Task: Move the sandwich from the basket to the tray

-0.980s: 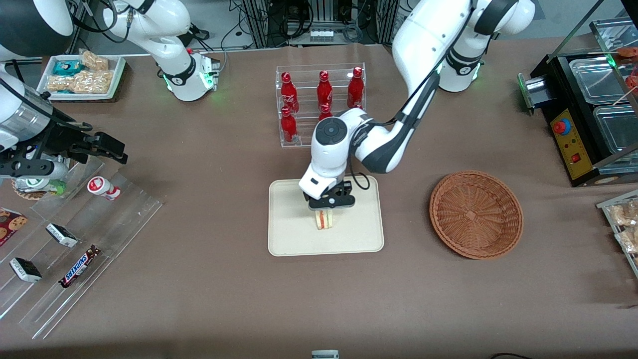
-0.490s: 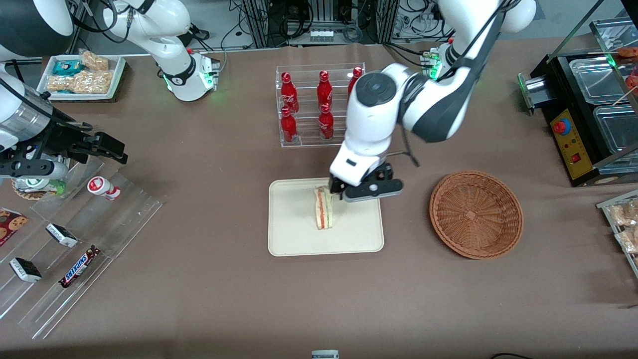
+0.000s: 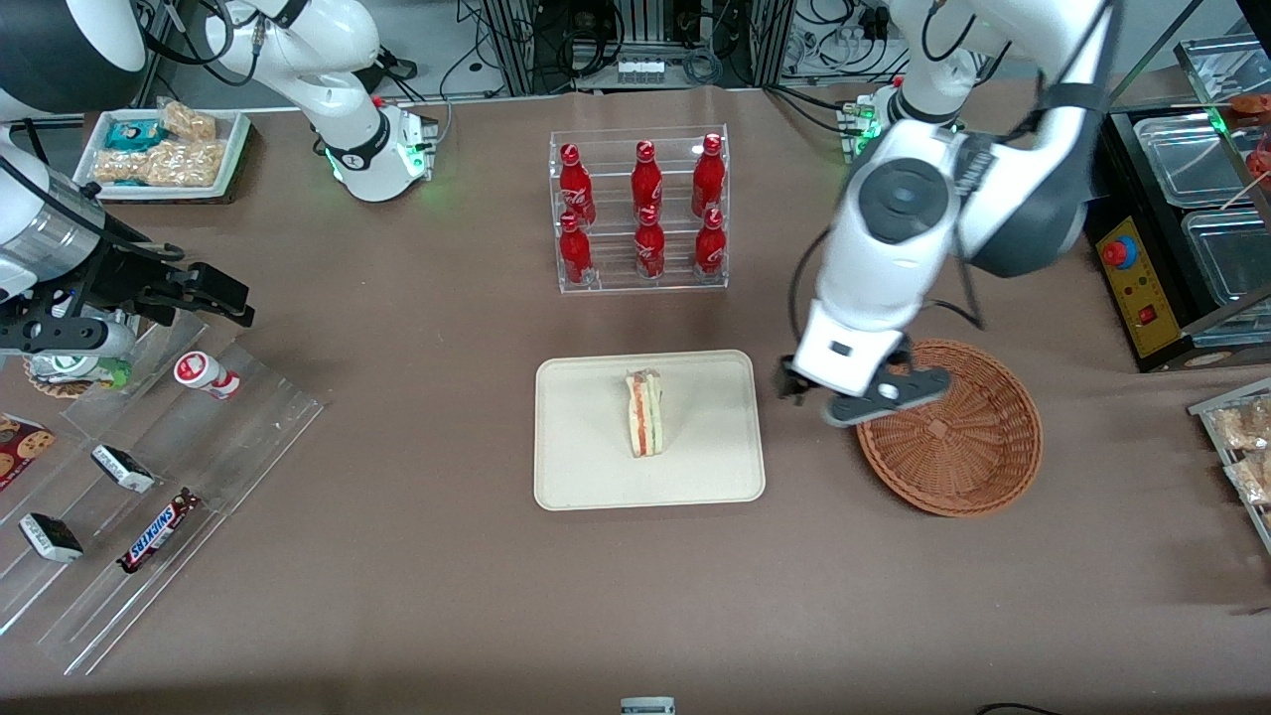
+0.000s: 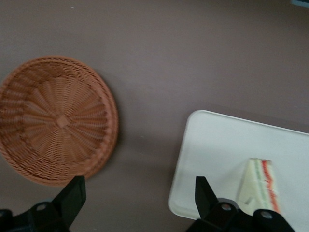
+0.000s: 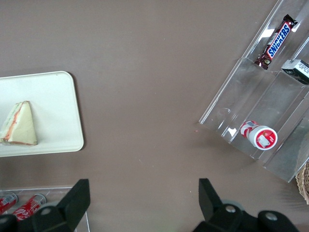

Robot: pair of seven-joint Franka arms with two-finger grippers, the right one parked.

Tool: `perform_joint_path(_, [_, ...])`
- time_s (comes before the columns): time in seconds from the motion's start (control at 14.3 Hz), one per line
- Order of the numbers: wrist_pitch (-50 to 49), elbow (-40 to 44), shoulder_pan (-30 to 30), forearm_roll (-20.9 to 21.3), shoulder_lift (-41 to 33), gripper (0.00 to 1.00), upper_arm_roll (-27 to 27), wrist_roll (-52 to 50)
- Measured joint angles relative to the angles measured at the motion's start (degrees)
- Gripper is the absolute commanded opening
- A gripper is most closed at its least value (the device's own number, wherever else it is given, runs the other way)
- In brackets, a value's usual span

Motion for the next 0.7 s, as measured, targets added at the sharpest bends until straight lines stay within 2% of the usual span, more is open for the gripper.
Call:
perform_joint_path(0.28, [-3.8, -5.6, 8.0, -1.7, -6.7, 1.0, 0.3, 11.9])
perform_joint_path(0.7, [-9.0, -12.8, 14.1, -2.2, -16.4, 1.0, 1.9, 25.6])
